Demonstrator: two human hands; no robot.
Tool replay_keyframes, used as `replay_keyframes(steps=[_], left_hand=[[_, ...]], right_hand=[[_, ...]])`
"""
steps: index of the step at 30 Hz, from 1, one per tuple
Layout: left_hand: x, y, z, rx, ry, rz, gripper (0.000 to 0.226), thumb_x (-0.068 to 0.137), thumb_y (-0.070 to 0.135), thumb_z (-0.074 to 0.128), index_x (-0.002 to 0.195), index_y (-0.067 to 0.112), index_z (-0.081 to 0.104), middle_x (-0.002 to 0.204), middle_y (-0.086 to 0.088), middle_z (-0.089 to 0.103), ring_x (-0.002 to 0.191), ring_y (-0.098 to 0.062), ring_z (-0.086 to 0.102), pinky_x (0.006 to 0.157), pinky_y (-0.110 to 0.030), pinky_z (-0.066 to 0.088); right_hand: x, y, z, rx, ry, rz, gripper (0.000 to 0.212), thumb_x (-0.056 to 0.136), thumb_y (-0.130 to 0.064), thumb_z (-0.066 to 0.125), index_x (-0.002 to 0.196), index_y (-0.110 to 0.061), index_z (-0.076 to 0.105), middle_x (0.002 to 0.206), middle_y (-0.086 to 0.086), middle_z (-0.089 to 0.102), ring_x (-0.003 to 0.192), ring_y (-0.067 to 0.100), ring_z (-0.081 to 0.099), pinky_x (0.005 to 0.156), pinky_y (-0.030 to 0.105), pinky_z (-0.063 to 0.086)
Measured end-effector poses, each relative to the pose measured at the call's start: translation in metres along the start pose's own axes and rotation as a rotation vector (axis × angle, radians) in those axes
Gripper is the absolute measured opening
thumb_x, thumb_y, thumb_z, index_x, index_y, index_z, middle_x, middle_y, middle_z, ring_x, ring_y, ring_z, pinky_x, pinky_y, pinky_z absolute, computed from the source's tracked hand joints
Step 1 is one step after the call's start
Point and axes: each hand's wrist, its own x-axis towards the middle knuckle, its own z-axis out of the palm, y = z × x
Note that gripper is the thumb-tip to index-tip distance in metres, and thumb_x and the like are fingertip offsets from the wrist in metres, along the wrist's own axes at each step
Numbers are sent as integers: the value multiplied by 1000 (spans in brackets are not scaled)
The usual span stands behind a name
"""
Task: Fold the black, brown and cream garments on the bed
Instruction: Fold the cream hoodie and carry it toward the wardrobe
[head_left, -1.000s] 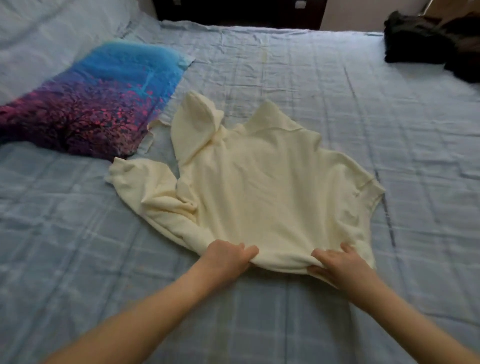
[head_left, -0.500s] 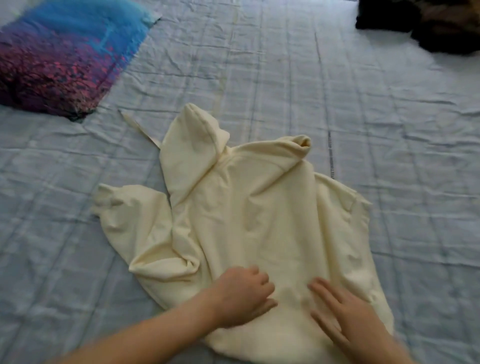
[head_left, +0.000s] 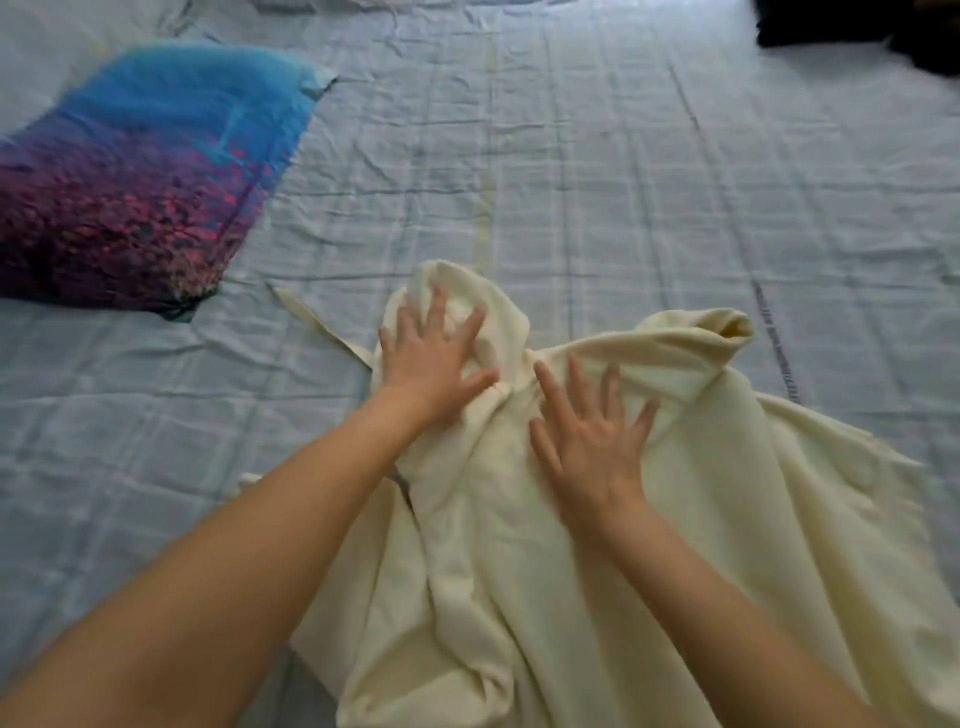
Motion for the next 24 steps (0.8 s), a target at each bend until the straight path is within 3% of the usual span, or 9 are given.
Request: replay_keyframes(steps=[2, 5, 8, 12, 15, 17, 20, 22, 24], left_hand=[[-5, -21, 31, -154, -134, -54, 70, 91, 69, 35, 152, 47, 10, 164, -4, -6, 146, -45, 0, 114, -64, 9], [-7, -33, 52, -159, -33, 2, 56, 98, 56, 33, 151, 41, 24, 163, -3, 13, 144, -45, 13, 116, -56, 15], [-11, -39, 51, -283, 141, 61, 45, 100, 38, 46, 144, 25, 47, 153, -2, 40, 135, -39, 38, 116, -43, 24], [-26, -51, 46, -641, 314, 108, 37, 94, 17, 61, 131, 13, 61, 139, -4, 57, 126, -25, 53, 105, -28, 40], [-37, -60, 36, -808, 478, 23, 45, 87, 16, 70, 131, 15, 59, 135, -2, 53, 125, -14, 50, 103, -12, 34], [-39, -71, 33, -897, 528, -201, 59, 83, 24, 74, 136, 19, 49, 131, -2, 47, 117, -13, 48, 99, -17, 35], [-34, -83, 32, -1223, 188, -553, 70, 84, 34, 74, 141, 9, 41, 133, -14, 54, 113, -16, 54, 91, -21, 42], [-33, -86, 35, -1355, 24, -538, 63, 86, 27, 73, 138, 4, 45, 132, -16, 58, 115, -22, 59, 98, -29, 47], [-38, -87, 33, -1518, -4, -474, 55, 88, 16, 71, 137, 4, 49, 129, -19, 61, 114, -27, 62, 102, -40, 48]], right_hand=[[3, 5, 31, -60, -62, 36, 64, 98, -57, 22, 153, -47, -10, 166, -5, -11, 151, 31, -11, 111, 72, 3], [3, 5, 45, -74, -44, 49, 63, 95, -60, 14, 151, -48, -12, 166, -6, -10, 152, 29, -9, 113, 70, 0], [4, -1, 36, -30, -64, 54, 62, 98, -56, 22, 154, -45, -2, 166, -4, -3, 152, 29, -5, 115, 67, 2], [9, -35, 7, 50, 214, -108, 56, 95, -40, 39, 145, -16, 49, 153, 11, 43, 142, 33, 38, 113, 62, 26], [34, -70, -3, 153, 286, -295, 55, 95, -41, 44, 145, -21, 47, 151, 9, 46, 140, 31, 40, 113, 57, 28], [66, -83, -7, 141, 186, -227, 59, 96, -44, 48, 151, -25, 37, 155, 11, 39, 142, 33, 36, 115, 55, 24], [117, -83, -8, 126, -117, -5, 68, 93, -57, 50, 154, -38, 24, 154, 13, 38, 135, 35, 42, 110, 47, 30], [126, -79, -9, 362, -295, 69, 58, 92, -44, 62, 146, -37, 42, 139, 10, 56, 111, 25, 59, 92, 19, 45], [119, -83, -13, 564, -224, 31, 39, 89, -16, 66, 124, -33, 64, 120, 5, 70, 93, 13, 63, 74, 4, 43]])
